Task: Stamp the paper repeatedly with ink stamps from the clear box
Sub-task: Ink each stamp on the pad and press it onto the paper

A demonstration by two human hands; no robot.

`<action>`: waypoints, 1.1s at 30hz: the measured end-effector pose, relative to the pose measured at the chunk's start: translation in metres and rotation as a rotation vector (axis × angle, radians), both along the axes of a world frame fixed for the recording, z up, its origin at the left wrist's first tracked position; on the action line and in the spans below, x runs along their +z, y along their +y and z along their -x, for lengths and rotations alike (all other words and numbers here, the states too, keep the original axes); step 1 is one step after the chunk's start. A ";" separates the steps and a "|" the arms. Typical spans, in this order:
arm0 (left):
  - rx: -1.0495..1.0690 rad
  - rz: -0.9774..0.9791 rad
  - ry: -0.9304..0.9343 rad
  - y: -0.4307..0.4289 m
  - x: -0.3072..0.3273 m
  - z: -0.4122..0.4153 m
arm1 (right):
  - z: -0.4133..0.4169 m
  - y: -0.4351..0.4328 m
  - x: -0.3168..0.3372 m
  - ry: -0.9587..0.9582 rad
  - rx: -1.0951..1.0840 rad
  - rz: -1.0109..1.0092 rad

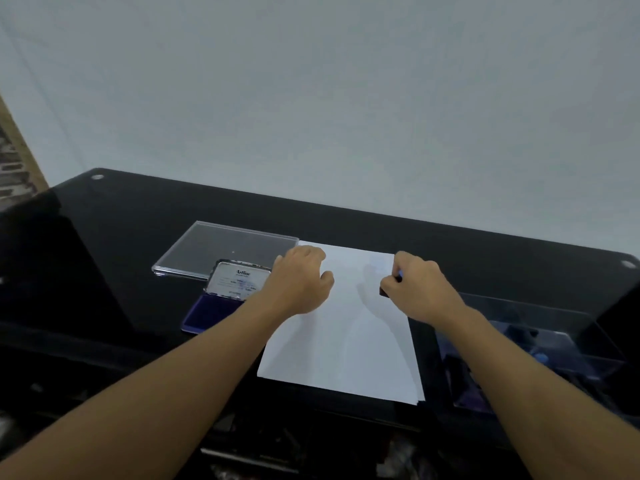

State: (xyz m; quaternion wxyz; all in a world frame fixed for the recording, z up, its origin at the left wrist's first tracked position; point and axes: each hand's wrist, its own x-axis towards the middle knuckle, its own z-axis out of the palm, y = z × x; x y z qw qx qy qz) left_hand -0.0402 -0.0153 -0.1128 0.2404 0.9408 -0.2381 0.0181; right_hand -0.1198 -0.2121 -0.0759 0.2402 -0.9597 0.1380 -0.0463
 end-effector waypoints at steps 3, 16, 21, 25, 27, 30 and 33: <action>-0.010 -0.007 0.008 -0.014 -0.003 -0.012 | -0.017 -0.012 0.003 0.005 -0.004 0.010; -0.075 -0.032 -0.017 -0.051 -0.032 -0.053 | -0.063 -0.026 -0.013 0.079 0.074 0.040; -0.068 -0.046 -0.035 -0.056 -0.040 -0.058 | -0.072 -0.026 -0.017 0.100 0.095 0.082; -0.062 -0.053 -0.055 -0.058 -0.044 -0.060 | -0.076 -0.025 -0.020 0.109 0.103 0.111; -0.057 -0.049 -0.065 -0.059 -0.045 -0.060 | -0.078 -0.025 -0.021 0.116 0.107 0.120; -0.059 -0.061 -0.048 -0.060 -0.046 -0.059 | -0.079 -0.024 -0.021 0.123 0.111 0.124; -0.058 -0.083 -0.034 -0.061 -0.049 -0.057 | -0.079 -0.022 -0.022 0.132 0.110 0.123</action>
